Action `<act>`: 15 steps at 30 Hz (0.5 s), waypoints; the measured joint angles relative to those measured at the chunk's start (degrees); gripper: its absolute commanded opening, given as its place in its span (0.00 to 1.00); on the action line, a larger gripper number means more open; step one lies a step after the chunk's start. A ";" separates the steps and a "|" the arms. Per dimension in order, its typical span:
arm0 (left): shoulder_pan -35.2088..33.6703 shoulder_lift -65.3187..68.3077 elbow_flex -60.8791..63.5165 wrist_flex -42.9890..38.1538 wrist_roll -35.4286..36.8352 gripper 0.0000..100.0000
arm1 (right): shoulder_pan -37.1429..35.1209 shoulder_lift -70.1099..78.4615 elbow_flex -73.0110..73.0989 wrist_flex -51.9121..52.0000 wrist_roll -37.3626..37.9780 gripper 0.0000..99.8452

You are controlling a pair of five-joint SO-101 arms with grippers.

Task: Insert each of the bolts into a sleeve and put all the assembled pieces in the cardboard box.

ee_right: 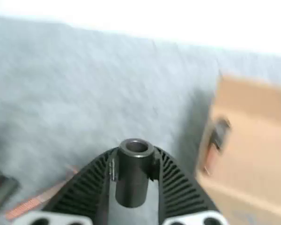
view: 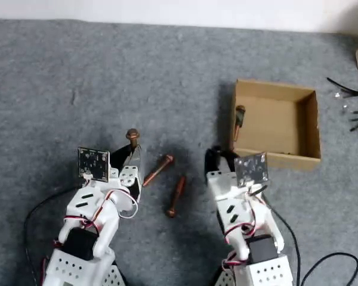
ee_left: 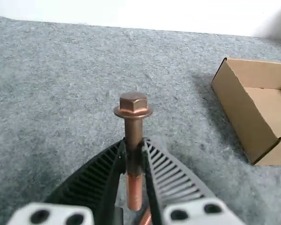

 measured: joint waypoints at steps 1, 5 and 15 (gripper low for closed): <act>0.00 0.00 0.00 0.00 0.00 0.01 | -1.85 0.79 0.00 -1.58 0.00 0.00; 0.00 0.00 0.00 -2.02 0.00 0.01 | -10.37 1.93 0.00 -6.59 0.00 0.00; -2.02 0.00 0.00 -24.62 0.00 0.01 | -18.02 1.93 0.00 -7.74 10.55 0.00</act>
